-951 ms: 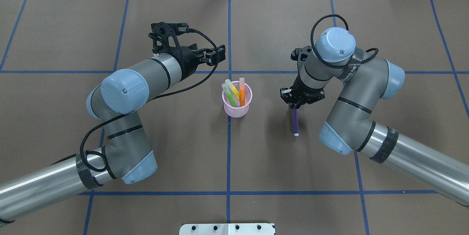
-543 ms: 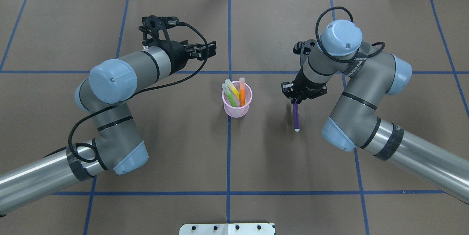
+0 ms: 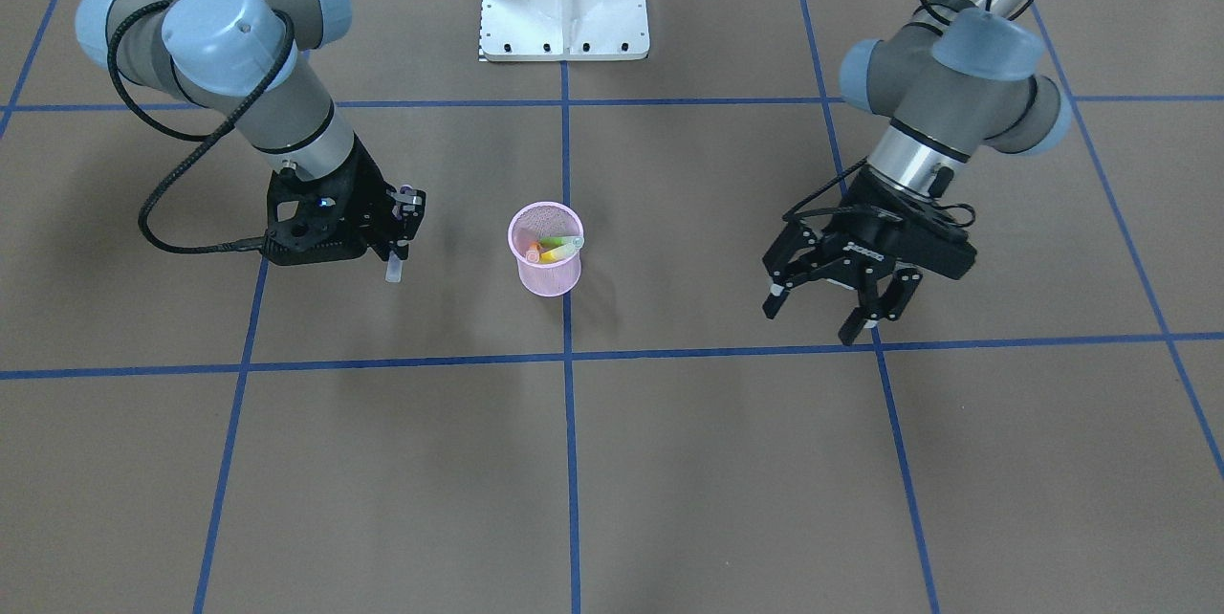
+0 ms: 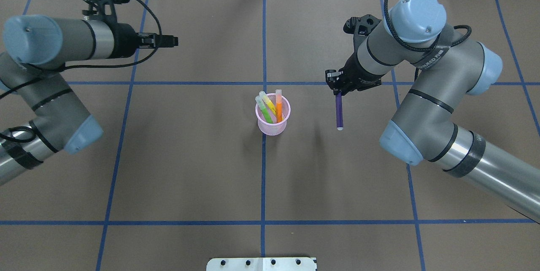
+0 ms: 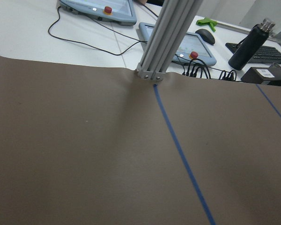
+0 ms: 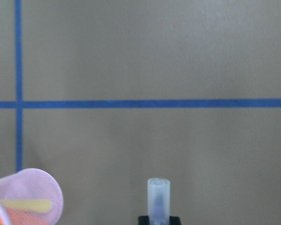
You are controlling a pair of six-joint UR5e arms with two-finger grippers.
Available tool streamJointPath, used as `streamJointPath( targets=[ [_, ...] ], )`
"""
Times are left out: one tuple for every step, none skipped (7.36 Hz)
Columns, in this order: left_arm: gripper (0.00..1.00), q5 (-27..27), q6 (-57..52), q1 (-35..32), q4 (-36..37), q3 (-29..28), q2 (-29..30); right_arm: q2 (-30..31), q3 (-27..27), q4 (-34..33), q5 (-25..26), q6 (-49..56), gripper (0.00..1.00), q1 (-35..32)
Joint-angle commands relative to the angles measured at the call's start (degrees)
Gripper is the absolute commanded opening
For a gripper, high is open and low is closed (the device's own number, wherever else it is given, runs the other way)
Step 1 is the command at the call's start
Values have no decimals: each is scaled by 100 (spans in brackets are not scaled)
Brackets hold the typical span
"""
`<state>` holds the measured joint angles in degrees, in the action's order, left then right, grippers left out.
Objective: Collect pens into pen holder
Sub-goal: 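Lift the purple marker with the right gripper while the left arm withdraws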
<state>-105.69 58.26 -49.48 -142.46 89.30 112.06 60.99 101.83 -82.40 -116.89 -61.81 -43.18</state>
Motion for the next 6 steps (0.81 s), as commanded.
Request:
streamJointPath(
  targets=[
    [98,-1394,-402,-918,504,-9,-342,-139,468,39,594,-15,0,-24],
    [98,-1776,-691,-1175,769,-9,-368,-357,513,40,1197,-42,0,-7],
    [98,-1771,-746,-1169,772,-26,-534,-420,618,48,1673,-68,0,63],
    [98,-1780,-746,-1169,772,-26,-562,-430,810,92,2017,-77,0,212],
    [99,-1780,-746,-1169,772,-35,-571,-404,812,745,2734,-94,0,587],
    [98,-1780,-746,-1169,781,-53,-579,-377,769,1134,3542,-86,0,1026]
  ],
)
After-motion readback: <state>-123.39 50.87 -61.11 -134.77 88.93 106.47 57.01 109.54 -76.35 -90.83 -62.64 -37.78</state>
